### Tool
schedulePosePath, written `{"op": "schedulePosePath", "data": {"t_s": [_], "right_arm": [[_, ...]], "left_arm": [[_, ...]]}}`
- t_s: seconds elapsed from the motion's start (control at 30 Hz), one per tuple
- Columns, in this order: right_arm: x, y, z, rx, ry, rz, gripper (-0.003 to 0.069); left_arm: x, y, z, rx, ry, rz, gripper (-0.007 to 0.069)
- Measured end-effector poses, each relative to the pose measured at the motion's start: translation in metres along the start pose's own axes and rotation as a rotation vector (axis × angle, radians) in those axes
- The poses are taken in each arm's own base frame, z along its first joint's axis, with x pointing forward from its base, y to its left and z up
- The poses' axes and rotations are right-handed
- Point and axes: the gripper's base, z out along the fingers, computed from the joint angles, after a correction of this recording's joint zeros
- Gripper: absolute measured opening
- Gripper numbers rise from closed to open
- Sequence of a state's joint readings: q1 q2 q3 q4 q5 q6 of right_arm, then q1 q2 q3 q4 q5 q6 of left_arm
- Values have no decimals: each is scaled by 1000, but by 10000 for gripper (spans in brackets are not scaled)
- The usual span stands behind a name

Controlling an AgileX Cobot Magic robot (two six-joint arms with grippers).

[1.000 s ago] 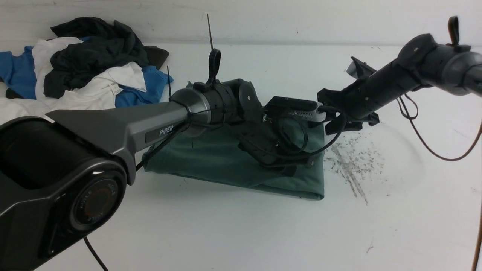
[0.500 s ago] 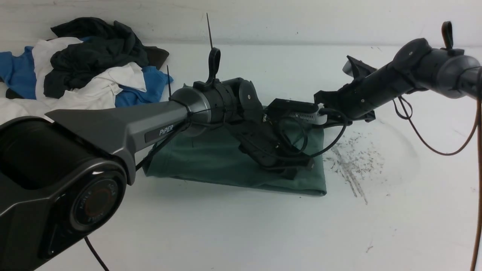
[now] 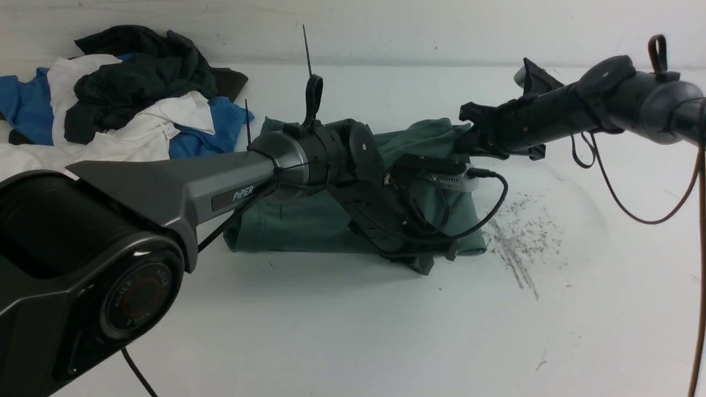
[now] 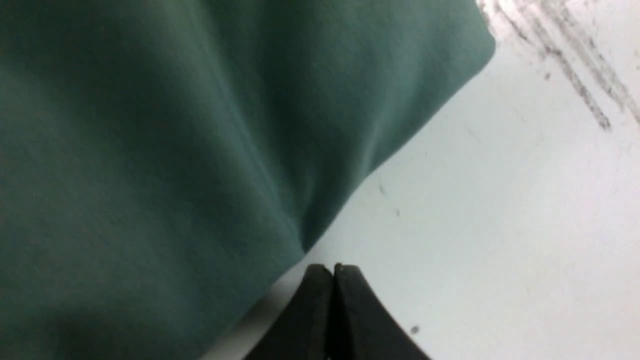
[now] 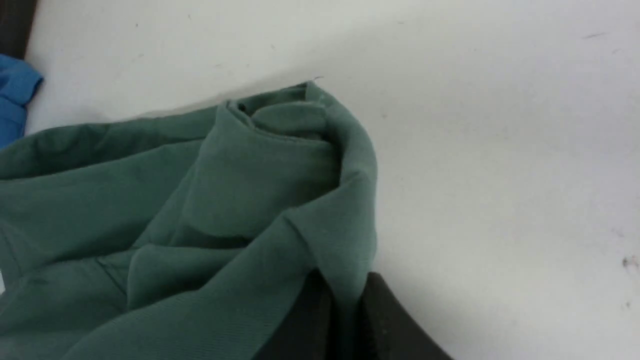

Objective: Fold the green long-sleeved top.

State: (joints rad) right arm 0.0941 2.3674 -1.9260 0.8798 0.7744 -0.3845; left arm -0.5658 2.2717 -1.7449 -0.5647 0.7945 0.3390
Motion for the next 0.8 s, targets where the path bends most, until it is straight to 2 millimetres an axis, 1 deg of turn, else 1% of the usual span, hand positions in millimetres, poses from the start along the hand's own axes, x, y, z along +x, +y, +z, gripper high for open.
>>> {"op": "schedulePosePath", "data": {"t_s": [0.1, 0.13, 0.17, 0.23, 0.27, 0.33, 0.4, 0.43, 0.47, 0.5, 0.53, 0.57, 0.6, 0.63, 0.67, 0.7, 0.77, 0.8], "right_arm": [[0, -1, 0, 12, 4, -9, 59], [1, -2, 0, 26, 9, -24, 101], [1, -3, 0, 28, 10, -26, 107], [3, -4, 0, 40, 37, -46, 189], [5, -5, -1, 48, 57, -61, 232], [5, -5, -8, 74, 93, -111, 294], [3, -1, -18, 101, 118, -158, 330], [3, 0, -19, 104, 120, -163, 332], [0, 6, -32, 129, 138, -202, 342], [-1, 7, -35, 135, 143, -209, 342], [-3, 15, -49, 151, 168, -234, 325], [-3, 15, -49, 151, 168, -234, 325], [-2, 24, -57, 154, 196, -260, 273], [0, 30, -58, 152, 211, -285, 231], [1, 31, -58, 151, 215, -288, 221], [5, 38, -55, 142, 236, -330, 148], [15, 49, -43, 121, 270, -379, 43], [19, 52, -37, 114, 279, -393, 23]], "left_arm": [[1, -1, -3, -2, 8, 6, -4], [2, -3, -7, -1, 20, 15, -4], [2, -3, -8, -1, 21, 16, -4], [-1, -7, -25, 0, 8, 26, -4], [-4, -9, -38, -2, -13, 33, -4], [-9, -8, -62, -6, -49, 27, -4], [-14, -1, -90, -20, -103, -3, -4], [-15, -1, -95, -21, -113, -3, -4], [-18, 14, -116, -40, -157, -55, -4], [-18, 13, -117, -40, -160, -56, -4], [-19, 34, -132, -64, -192, -110, -4], [-19, 36, -133, -67, -194, -115, -4], [-17, 60, -139, -93, -204, -166, -4], [-16, 68, -140, -102, -205, -180, -4], [-16, 73, -139, -107, -206, -190, -4], [-13, 91, -135, -126, -207, -214, -4], [-11, 109, -124, -145, -205, -221, -4], [-10, 115, -117, -152, -201, -222, -4]]}}
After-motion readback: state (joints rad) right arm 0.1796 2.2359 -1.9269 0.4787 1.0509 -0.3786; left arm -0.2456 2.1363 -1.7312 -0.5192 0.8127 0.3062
